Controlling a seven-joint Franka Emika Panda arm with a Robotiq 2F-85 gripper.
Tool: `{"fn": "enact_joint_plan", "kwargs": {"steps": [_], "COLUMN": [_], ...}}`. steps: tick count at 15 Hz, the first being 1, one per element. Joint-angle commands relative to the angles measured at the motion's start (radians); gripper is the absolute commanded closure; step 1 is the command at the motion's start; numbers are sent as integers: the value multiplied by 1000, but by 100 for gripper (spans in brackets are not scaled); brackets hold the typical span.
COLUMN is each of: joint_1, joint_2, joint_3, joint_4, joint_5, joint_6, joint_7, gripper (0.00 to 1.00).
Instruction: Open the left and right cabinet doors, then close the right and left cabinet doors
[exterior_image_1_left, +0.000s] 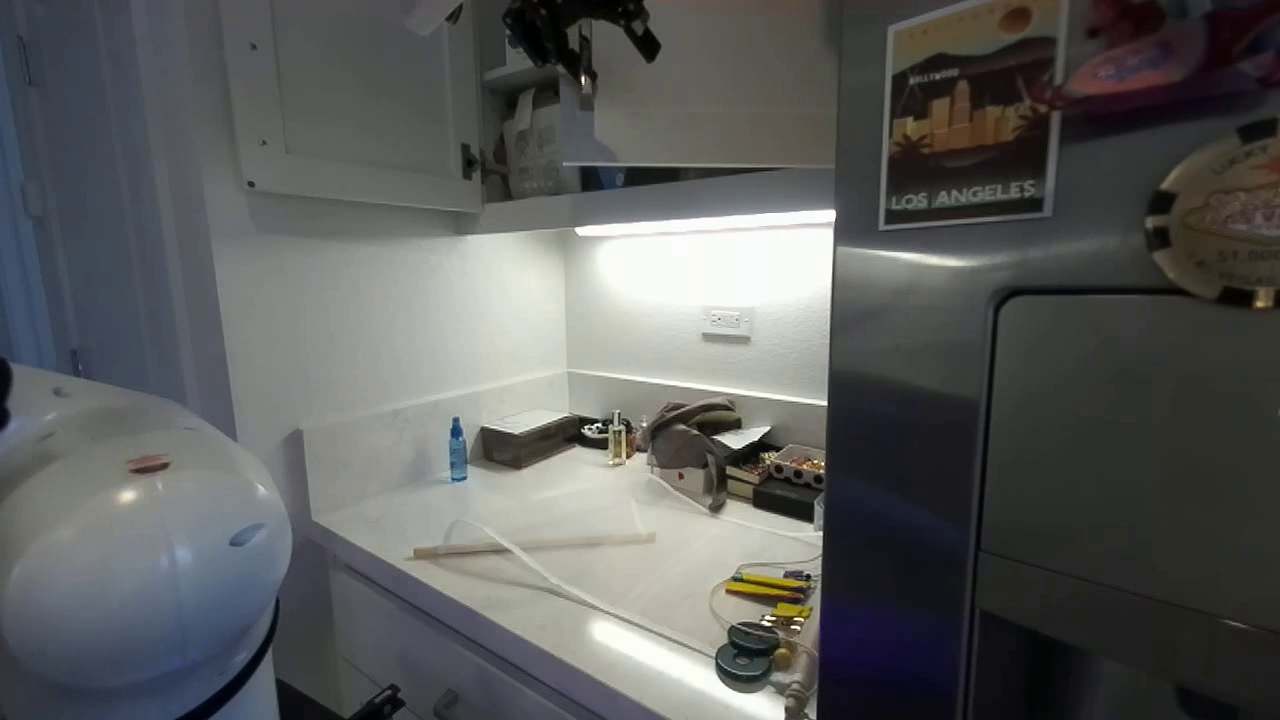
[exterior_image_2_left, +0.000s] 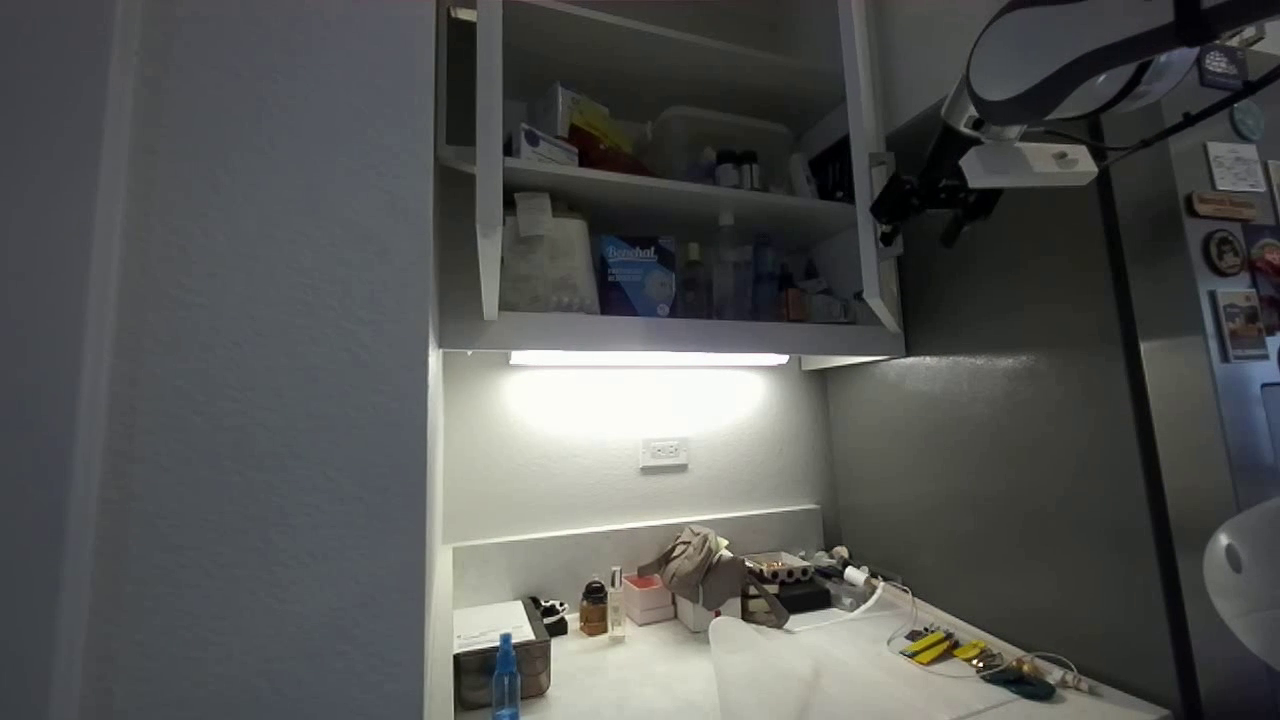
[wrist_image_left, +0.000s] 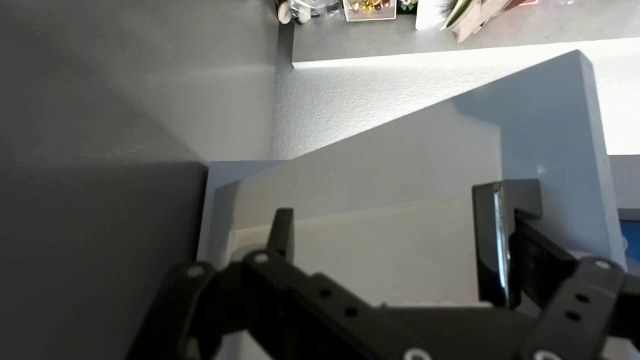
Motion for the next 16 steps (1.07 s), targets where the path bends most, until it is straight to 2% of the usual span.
{"fn": "enact_joint_plan", "kwargs": {"steps": [1,16], "joint_1": [-72,37], "joint_2": [-14,-45], "joint_3": [23,-149], "joint_4": [-91,-82], "joint_5": [-60,7], "joint_6": [-52,-120], "joint_7": [29,-86], "gripper": [0,0]}}
